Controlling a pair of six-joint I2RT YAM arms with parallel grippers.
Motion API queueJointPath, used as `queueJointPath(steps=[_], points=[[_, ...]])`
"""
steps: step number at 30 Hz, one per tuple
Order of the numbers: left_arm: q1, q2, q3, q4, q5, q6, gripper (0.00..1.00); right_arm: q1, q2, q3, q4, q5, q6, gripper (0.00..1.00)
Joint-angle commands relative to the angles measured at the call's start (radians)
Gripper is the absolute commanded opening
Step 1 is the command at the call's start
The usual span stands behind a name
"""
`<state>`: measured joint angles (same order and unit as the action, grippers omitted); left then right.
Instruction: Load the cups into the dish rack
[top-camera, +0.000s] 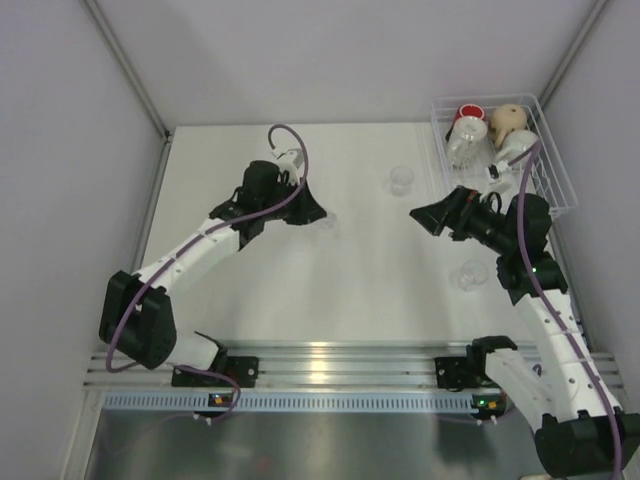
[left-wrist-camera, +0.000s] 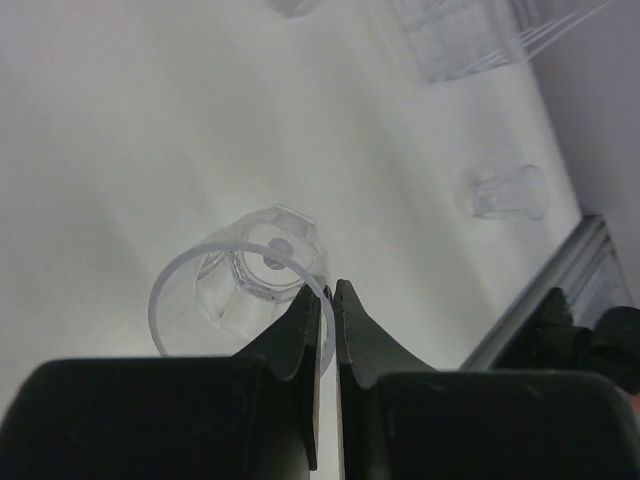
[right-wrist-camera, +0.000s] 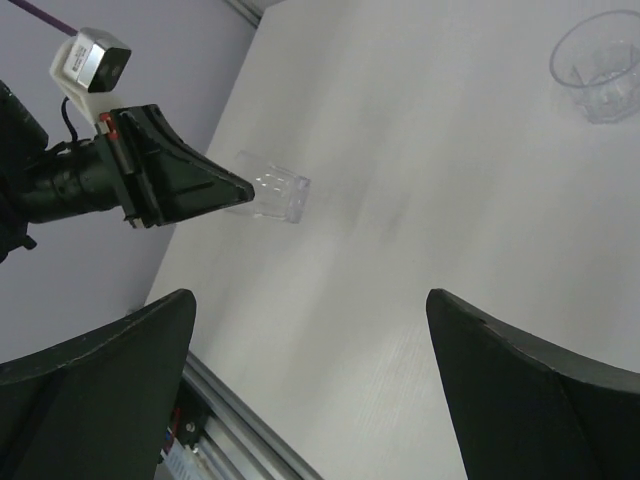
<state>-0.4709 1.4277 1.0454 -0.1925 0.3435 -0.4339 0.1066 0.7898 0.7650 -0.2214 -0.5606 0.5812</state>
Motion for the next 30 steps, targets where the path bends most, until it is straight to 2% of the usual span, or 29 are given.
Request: queueJointPath(steps=[1,3,4,5,8,20,25,30], points=[[0.003,-0.091,-0.034,0.299,0.238,-0.156,0.00,0.002,0.015,-0.019,0.186,-0.077,0.043,0.99],[0.003,-0.113,-0.060,0.430,0.287,-0.259,0.00,0.011,0.029,-0.035,0.261,-0.122,0.063,0.99],[0.003,-0.116,-0.073,0.488,0.349,-0.299,0.00,0.027,0.034,-0.050,0.275,-0.121,0.077,0.99],[0.003,-0.118,-0.084,0.592,0.376,-0.381,0.00,0.034,0.031,-0.056,0.293,-0.113,0.081,0.99],[0.002,-0.121,-0.116,0.759,0.429,-0.521,0.00,0.074,0.017,-0.082,0.382,-0.098,0.101,0.99],[-0.032,-0.139,-0.157,1.137,0.427,-0.834,0.00,0.157,0.042,-0.125,0.686,-0.110,0.223,0.99],[-0.057,-0.102,-0.171,1.232,0.410,-0.894,0.00,0.218,0.025,-0.144,0.752,-0.075,0.227,0.99],[-0.087,-0.030,-0.183,1.484,0.402,-1.057,0.00,0.242,0.012,-0.139,0.772,-0.050,0.230,0.99]])
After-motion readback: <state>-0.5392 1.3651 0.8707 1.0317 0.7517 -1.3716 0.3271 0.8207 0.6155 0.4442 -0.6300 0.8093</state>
